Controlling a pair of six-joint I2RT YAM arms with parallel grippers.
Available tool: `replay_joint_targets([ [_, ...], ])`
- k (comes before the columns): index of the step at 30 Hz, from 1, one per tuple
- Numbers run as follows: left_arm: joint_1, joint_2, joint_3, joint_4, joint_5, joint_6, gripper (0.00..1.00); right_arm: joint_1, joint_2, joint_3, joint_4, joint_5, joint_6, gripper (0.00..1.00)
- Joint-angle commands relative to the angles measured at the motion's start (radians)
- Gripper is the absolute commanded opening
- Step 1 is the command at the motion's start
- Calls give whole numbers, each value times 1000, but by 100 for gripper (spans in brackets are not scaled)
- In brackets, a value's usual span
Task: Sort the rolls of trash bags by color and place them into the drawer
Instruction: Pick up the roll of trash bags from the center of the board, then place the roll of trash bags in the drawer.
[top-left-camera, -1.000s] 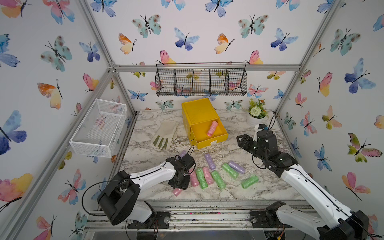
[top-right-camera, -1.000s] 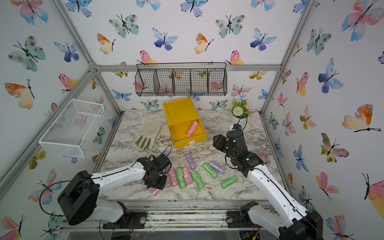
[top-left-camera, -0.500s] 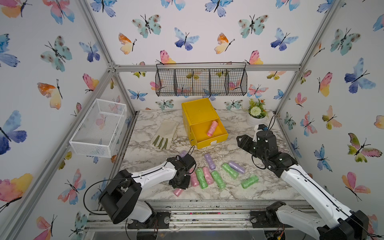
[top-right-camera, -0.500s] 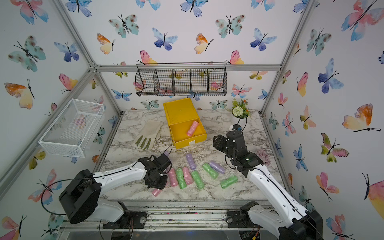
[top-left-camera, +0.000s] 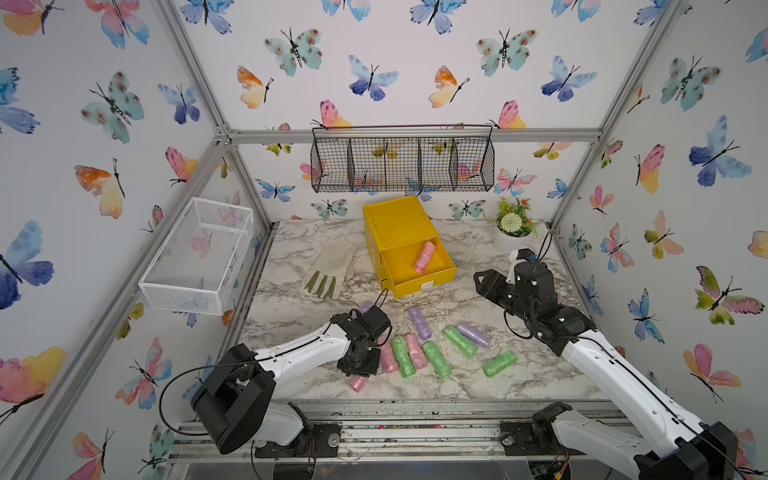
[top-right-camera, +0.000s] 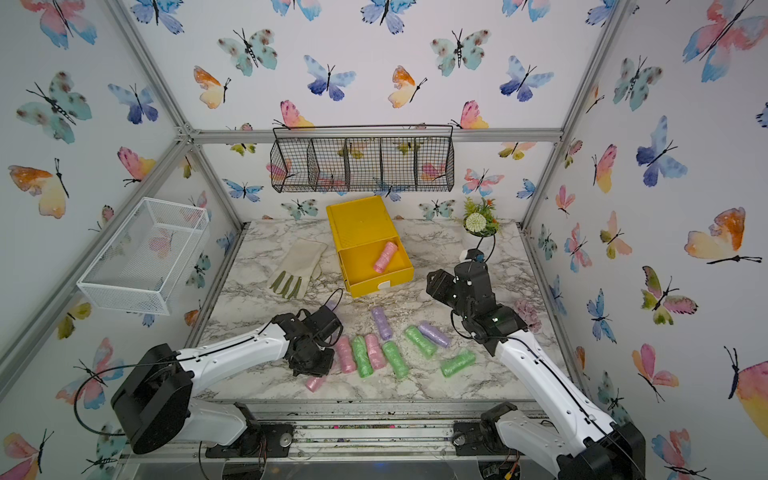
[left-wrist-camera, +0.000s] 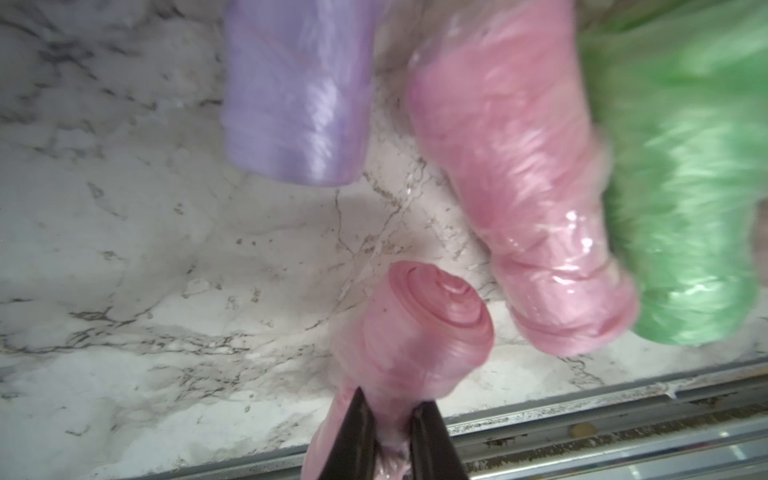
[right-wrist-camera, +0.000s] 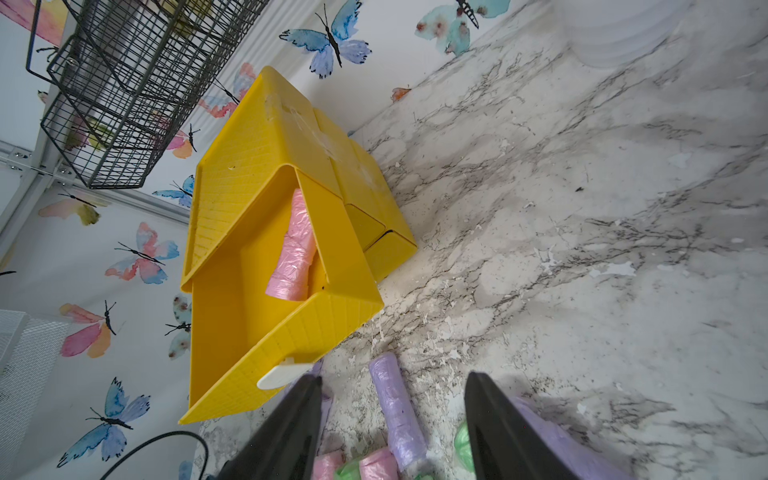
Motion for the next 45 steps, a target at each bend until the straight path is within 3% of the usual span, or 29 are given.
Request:
replay_joint_targets([
  [1, -2, -72, 92, -119, -70, -16, 11, -8, -26, -3, 20, -10, -10, 60],
  [7, 6, -107, 285, -246, -152, -2, 10, -11, -52, 0, -1, -5, -22, 60],
  [13, 17, -54, 573, -283, -238, 59, 10, -14, -86, 1, -22, 13, -37, 61],
  [23, 18, 330, 1243, -326, -203, 187, 9, -18, -138, 13, -77, 48, -56, 61],
  [27, 17, 497, 1423, -324, -180, 222, 9, -21, -148, 17, -97, 53, -62, 61],
  [31, 18, 603, 1487, -269, -201, 265, 9, -23, -160, 13, -111, 56, -65, 61],
  [45, 21, 736, 1422, -175, -328, 266, 9, -23, -151, 6, -115, 40, -62, 61],
])
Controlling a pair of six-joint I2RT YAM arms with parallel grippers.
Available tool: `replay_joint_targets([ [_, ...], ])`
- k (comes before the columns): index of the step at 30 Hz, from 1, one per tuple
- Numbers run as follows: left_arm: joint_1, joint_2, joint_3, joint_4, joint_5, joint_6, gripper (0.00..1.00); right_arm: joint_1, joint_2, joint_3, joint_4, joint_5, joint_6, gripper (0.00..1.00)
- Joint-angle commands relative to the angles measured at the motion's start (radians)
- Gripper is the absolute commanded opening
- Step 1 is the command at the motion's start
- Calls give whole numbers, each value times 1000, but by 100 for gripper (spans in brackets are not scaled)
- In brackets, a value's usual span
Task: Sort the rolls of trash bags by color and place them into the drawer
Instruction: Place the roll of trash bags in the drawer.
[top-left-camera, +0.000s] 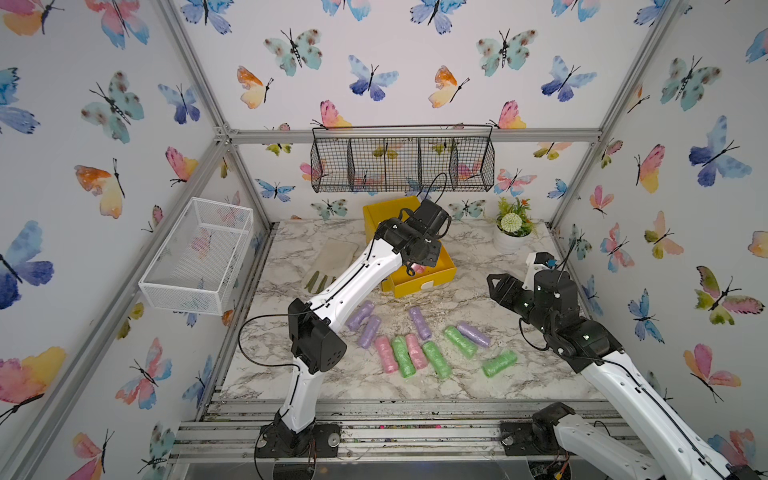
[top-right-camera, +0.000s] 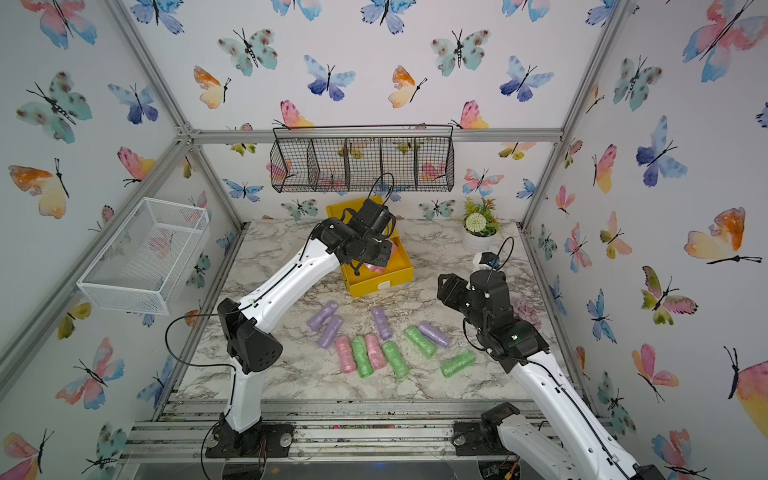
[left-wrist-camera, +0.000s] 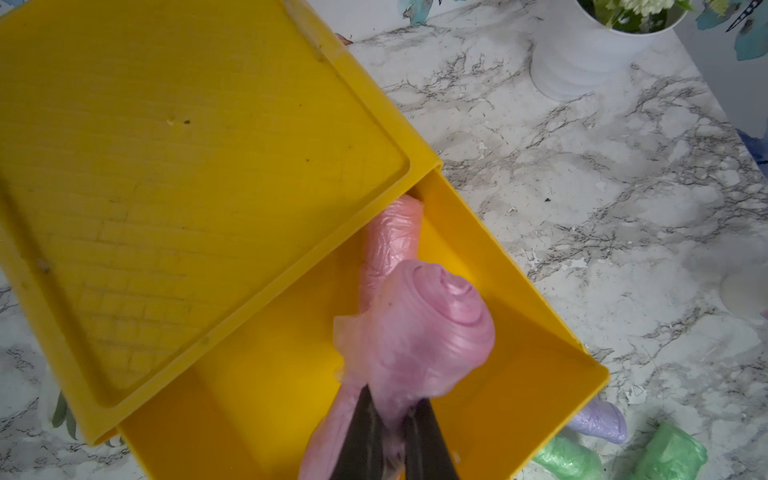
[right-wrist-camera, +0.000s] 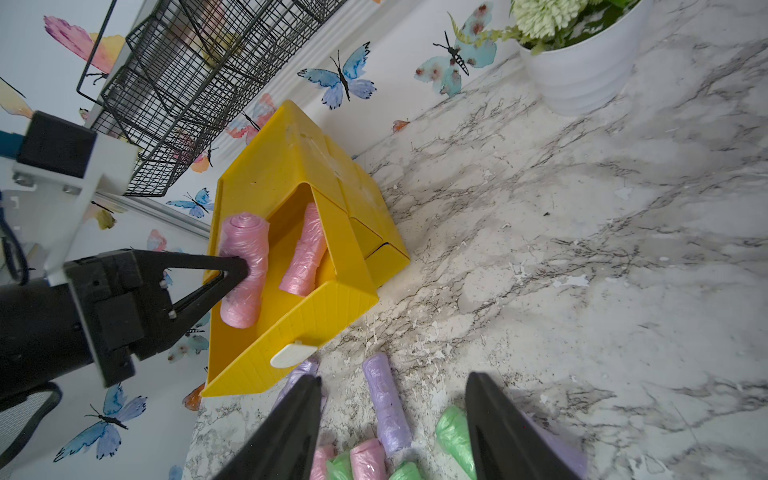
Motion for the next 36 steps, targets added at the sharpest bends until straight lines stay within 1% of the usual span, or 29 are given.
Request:
replay_joint_targets([
  [1, 5, 36, 2, 23, -66, 9, 9, -5, 2, 6, -14, 5, -10, 61],
  [5, 11, 61, 6, 17, -102, 14, 12, -5, 2, 5, -14, 8, -11, 61],
  [11, 25, 86, 15, 9, -150, 14, 13, -5, 1, -3, -17, 15, -12, 61],
  [22, 37, 96, 29, 8, -174, 6, 15, -5, 5, -3, -15, 17, -15, 61],
  [36, 36, 2, -2, 21, -167, -32, 17, -5, 4, -5, -17, 18, -13, 61],
])
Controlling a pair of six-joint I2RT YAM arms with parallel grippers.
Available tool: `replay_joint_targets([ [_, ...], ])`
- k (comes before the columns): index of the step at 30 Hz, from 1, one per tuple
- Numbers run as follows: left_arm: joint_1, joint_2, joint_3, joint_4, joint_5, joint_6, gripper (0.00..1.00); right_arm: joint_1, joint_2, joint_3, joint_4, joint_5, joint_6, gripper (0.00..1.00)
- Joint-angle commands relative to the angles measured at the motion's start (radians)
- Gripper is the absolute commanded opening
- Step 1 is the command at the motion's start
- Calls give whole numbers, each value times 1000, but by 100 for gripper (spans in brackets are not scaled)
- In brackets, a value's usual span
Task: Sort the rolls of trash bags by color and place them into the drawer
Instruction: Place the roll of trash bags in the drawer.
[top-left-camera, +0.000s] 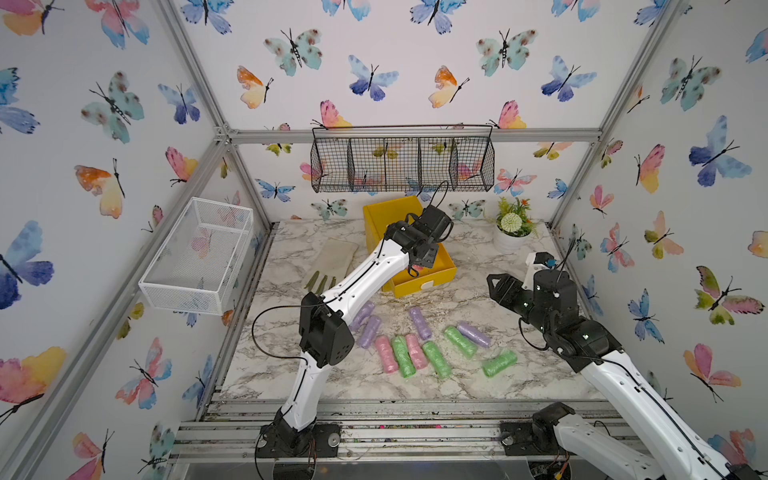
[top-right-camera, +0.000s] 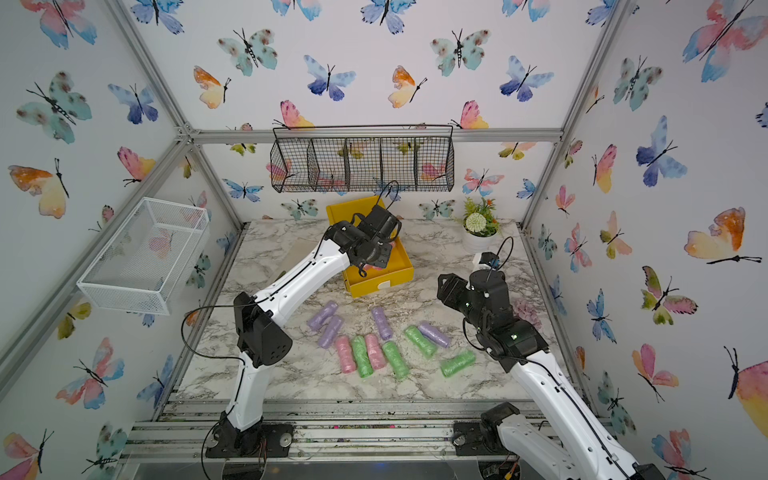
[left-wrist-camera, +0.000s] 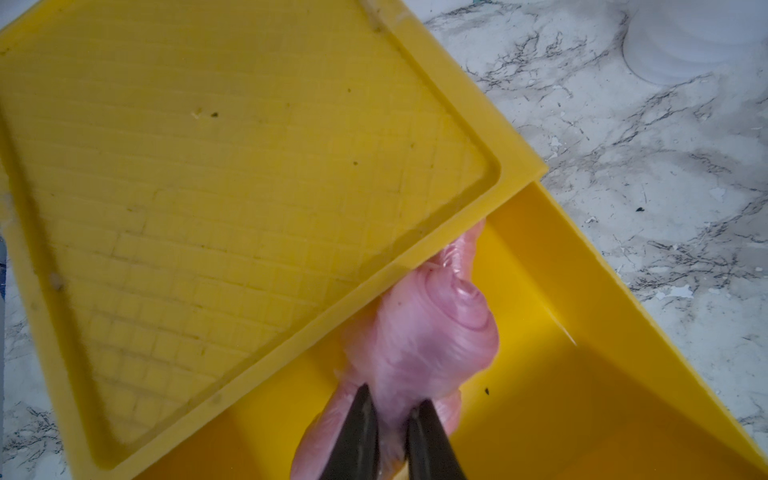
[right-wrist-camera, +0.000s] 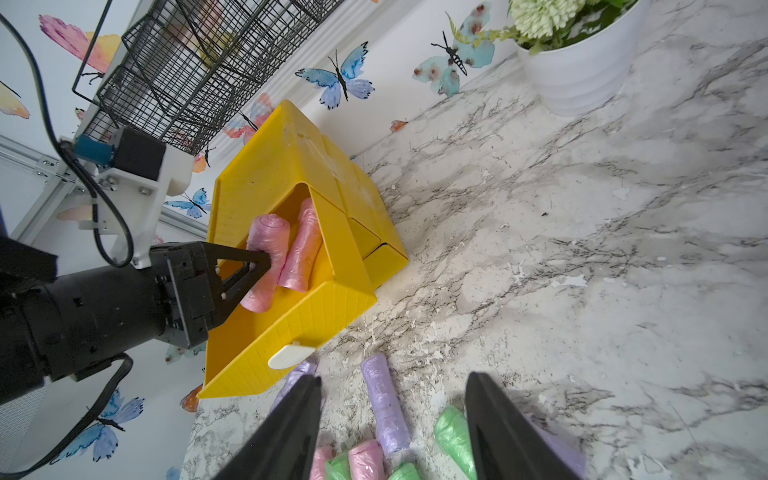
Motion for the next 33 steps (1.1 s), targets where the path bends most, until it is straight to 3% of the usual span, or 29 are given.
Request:
replay_joint_targets([
  [1, 18, -65, -7, 15, -48, -27, 17, -5, 1, -5, -16, 13, -12, 61],
  [18, 27, 32, 61, -1, -97, -20, 18, -5, 1, -5, -18, 18, -13, 61],
  [33, 35, 47, 38, 36, -53, -18, 32, -5, 1, -8, -17, 15, -14, 61],
])
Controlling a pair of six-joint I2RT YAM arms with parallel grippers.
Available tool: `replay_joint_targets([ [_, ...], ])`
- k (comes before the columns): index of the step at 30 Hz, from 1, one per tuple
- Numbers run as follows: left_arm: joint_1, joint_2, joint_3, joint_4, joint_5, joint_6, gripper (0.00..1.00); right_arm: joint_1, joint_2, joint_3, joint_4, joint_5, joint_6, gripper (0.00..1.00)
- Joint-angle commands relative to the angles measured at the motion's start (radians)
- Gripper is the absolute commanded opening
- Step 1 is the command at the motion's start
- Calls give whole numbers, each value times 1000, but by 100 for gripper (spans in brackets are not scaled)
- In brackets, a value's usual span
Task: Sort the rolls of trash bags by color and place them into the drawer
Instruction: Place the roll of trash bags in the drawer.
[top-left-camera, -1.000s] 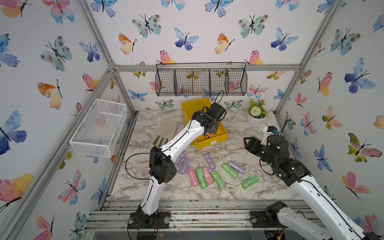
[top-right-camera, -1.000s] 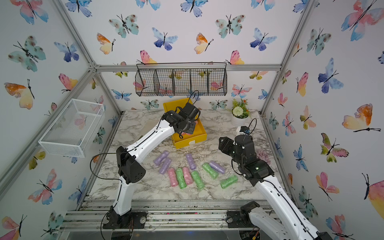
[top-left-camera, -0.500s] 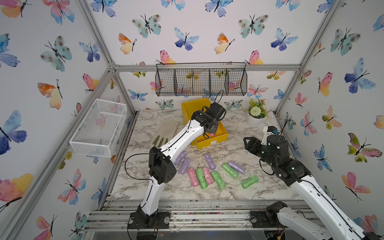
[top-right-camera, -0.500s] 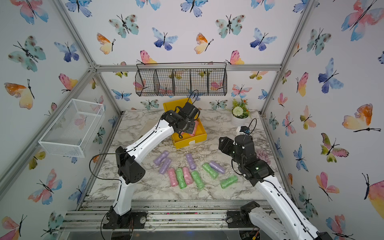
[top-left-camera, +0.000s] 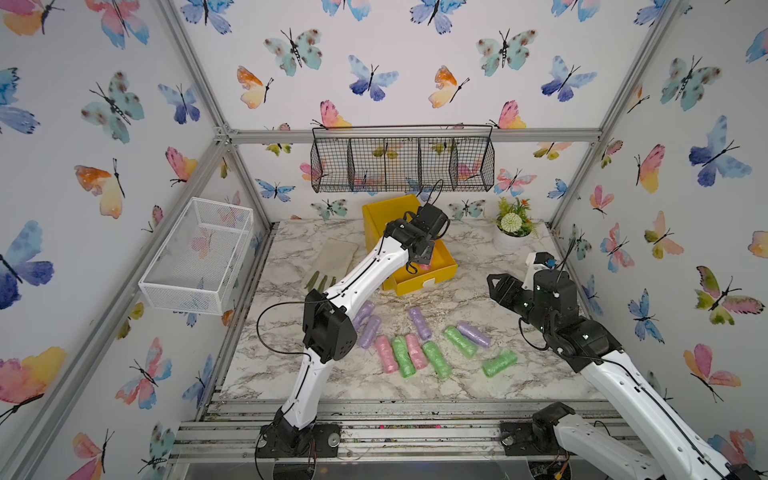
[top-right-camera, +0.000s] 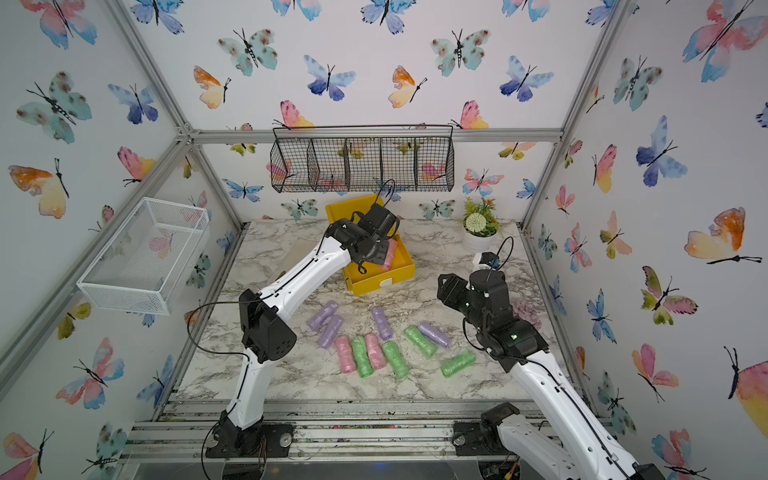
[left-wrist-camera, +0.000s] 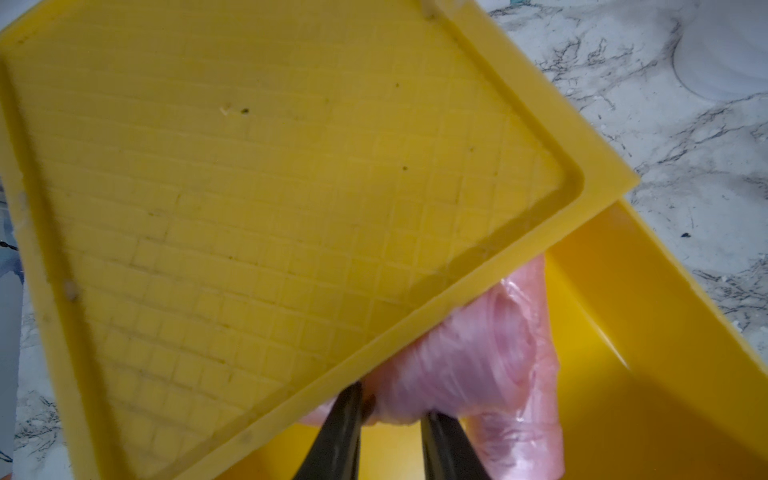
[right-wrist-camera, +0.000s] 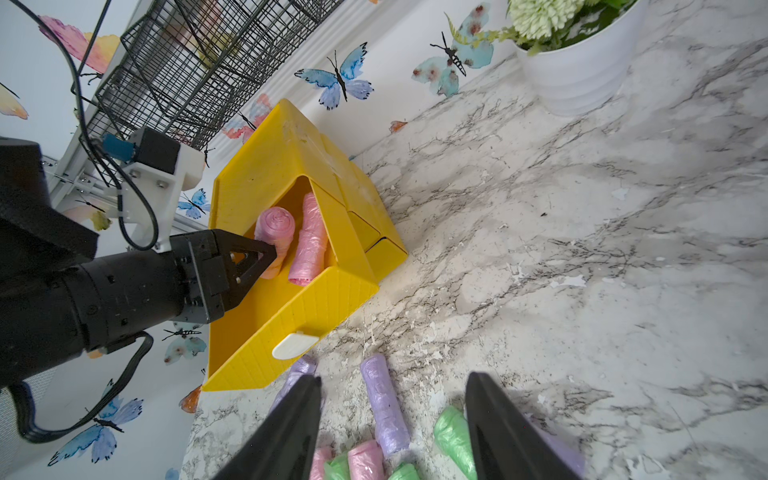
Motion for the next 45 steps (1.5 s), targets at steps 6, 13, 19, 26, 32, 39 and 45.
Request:
replay_joint_targets([
  [6, 7, -17, -20, 37, -22, -3, 39, -5, -1, -8, -17, 7, -11, 61],
  [13, 5, -52, -61, 64, -6, -11, 50, -5, -4, -9, -21, 8, -10, 61],
  [19, -10, -126, -135, 129, 17, -5, 56, -5, -1, -11, -17, 7, -10, 61],
  [26, -23, -152, -136, 141, 11, 6, 57, -5, 4, -9, -12, 2, -10, 61],
  [32, -25, -160, -135, 135, 13, 8, 57, -5, -1, -3, -17, 4, -10, 61],
  [39, -48, -256, -159, 144, 18, 18, 58, -5, -2, 6, -18, -3, -10, 61],
  [45, -69, -426, -288, 221, 67, 29, 59, -5, -2, 15, -12, -18, -8, 61],
])
